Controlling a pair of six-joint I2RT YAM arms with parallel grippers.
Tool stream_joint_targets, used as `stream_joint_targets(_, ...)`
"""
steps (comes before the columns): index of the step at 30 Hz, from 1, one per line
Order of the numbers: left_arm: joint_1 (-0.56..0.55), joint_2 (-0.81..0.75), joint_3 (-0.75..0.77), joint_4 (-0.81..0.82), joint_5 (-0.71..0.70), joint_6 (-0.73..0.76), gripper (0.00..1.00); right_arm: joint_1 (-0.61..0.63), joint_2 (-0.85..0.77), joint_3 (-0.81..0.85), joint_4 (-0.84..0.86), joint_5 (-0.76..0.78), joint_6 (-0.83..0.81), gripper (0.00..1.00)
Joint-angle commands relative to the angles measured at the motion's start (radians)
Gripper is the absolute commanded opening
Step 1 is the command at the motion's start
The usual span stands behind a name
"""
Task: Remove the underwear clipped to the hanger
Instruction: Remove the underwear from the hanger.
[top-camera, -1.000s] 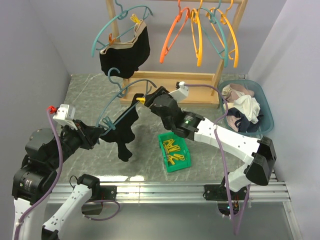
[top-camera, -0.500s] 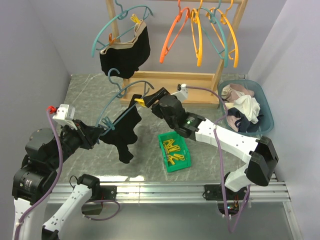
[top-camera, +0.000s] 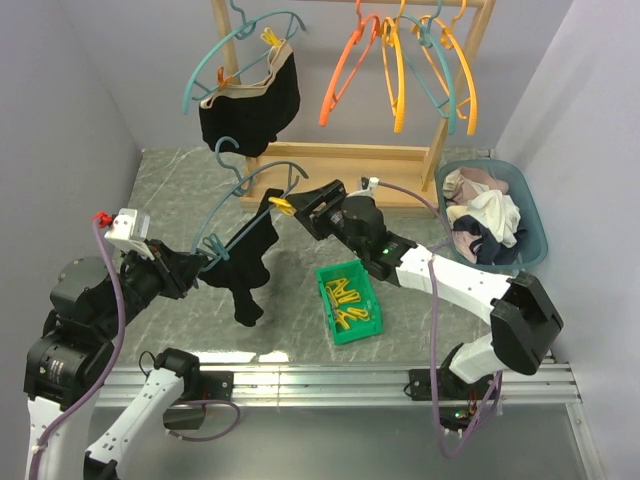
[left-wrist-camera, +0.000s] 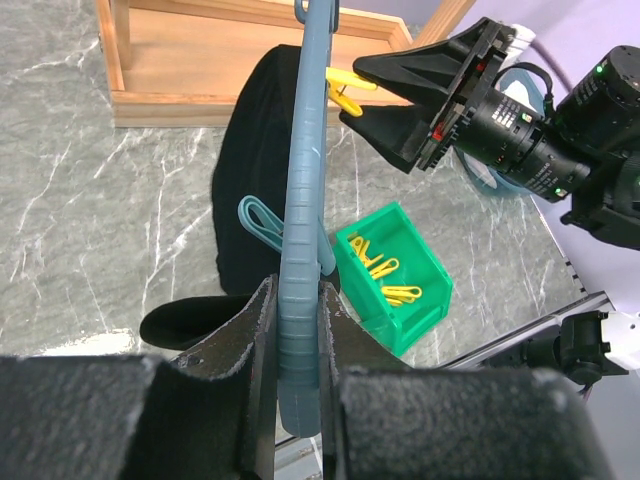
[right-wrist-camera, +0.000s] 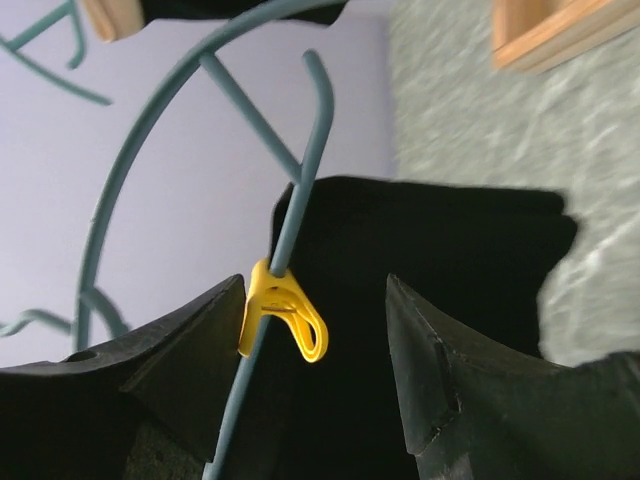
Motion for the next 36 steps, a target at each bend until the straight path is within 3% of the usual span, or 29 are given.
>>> stream_joint_targets(1, 0.007, -0.017, 0.018, 0.074, -0.001, -0.014, 0.01, -0.018, 0.011, -0.021, 0.183, -0.141, 0.101, 0.65)
stream_joint_targets(9, 0.007, -0.019, 0.017, 0.072, -0.005, -0.011, 0.01, -0.04, 0.08, -0.068, 0.422, -0.282, 0.231, 0.63)
stream_joint_targets(26, 0.009, -0.019, 0.02, 0.063, -0.019, -0.002, 0.01, -0.06, 0.016, -0.098, 0.37, -0.276, 0.193, 0.38)
stream_joint_targets(32, 0.009, -0.019, 0.017, 0.059, -0.027, 0.006, 0.01, -0.065, 0.003, -0.101, 0.349, -0.284, 0.173, 0.36)
stream_joint_targets(35, 0.009, -0.017, 0.012, 0.057, -0.027, 0.01, 0.01, -0.071, -0.001, -0.104, 0.346, -0.293, 0.169, 0.26)
stream_joint_targets(36, 0.009, -0.019, 0.012, 0.057, -0.028, 0.009, 0.01, -0.071, -0.001, -0.104, 0.347, -0.296, 0.169, 0.18)
